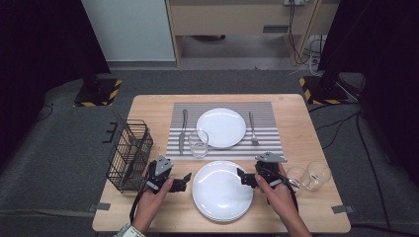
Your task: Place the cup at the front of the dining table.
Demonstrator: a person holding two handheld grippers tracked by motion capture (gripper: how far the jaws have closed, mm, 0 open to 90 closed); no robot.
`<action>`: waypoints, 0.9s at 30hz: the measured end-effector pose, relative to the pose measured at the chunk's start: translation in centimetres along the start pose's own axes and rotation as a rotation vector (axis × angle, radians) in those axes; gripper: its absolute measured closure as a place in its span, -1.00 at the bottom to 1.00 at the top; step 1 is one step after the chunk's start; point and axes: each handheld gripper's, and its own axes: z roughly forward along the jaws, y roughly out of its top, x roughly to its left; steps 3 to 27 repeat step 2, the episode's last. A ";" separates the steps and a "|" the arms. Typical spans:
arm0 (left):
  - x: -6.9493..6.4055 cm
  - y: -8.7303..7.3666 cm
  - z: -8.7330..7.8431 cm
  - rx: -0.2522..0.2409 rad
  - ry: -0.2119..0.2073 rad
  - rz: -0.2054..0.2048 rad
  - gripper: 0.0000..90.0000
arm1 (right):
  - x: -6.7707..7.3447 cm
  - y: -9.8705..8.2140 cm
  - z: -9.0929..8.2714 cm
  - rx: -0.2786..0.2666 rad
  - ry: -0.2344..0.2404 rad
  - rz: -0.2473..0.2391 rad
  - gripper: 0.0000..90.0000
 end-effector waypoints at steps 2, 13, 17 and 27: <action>0.0 0.0 0.0 0.000 -0.001 0.001 -0.94 | 0.0 0.0 0.0 0.003 0.001 -0.001 -0.91; 0.0 0.0 0.0 0.000 -0.001 0.001 -0.94 | 0.0 0.0 0.0 0.003 0.001 -0.001 -0.91; 0.0 0.0 0.0 0.000 -0.001 0.001 -0.94 | 0.0 0.0 0.0 0.003 0.001 -0.001 -0.91; 0.0 0.0 0.0 0.000 -0.001 0.001 -0.94 | 0.0 0.0 0.0 0.003 0.001 -0.001 -0.91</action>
